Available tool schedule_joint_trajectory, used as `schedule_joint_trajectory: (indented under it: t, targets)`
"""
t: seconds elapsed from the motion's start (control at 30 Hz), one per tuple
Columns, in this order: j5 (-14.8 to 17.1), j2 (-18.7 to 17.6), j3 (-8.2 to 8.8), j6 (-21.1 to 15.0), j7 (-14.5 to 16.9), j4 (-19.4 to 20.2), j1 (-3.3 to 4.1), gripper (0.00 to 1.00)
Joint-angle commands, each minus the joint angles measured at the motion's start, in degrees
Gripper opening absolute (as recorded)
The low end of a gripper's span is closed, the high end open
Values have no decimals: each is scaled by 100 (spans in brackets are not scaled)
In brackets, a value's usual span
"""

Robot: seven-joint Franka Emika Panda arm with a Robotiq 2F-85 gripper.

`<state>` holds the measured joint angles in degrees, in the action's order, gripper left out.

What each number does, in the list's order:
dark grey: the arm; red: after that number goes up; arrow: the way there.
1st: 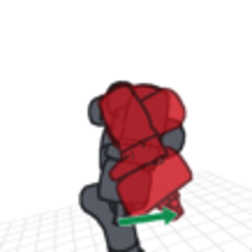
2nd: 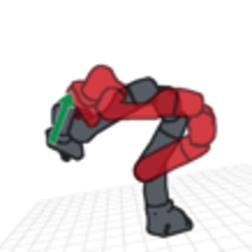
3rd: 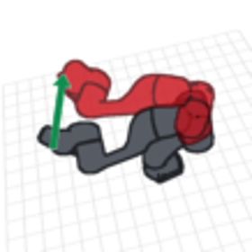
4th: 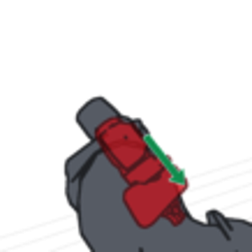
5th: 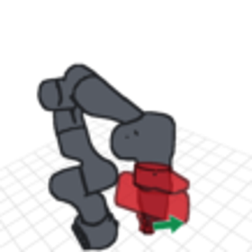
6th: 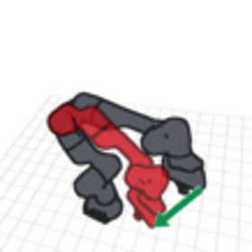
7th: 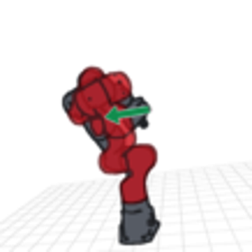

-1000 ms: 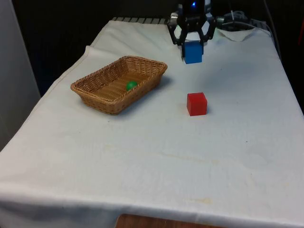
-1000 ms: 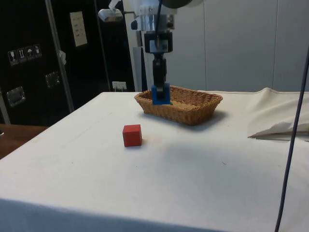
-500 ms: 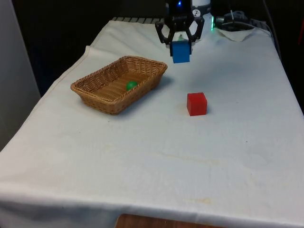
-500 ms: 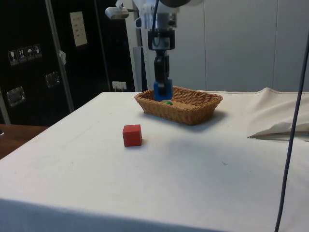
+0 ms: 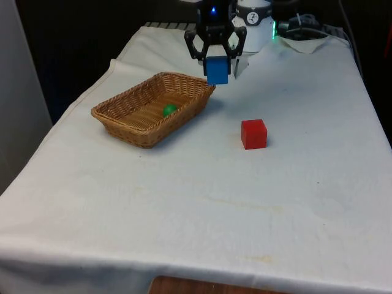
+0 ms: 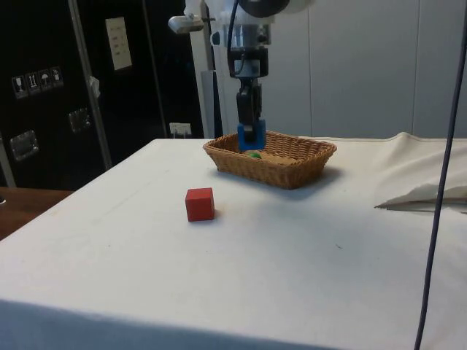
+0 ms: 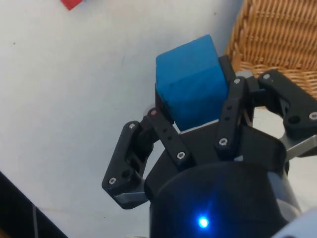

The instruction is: Place all non-red objects into the basket.

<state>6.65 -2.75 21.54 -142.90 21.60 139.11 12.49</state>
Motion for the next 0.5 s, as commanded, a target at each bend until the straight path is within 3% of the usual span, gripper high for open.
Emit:
schedule_joint_trajectory:
  t: [0.0,0.47]
  targets:
    - [52,-40,11,-11,46,-23,-23,0]
    - [-11,-241,315,11,-52,-212,-34,0]
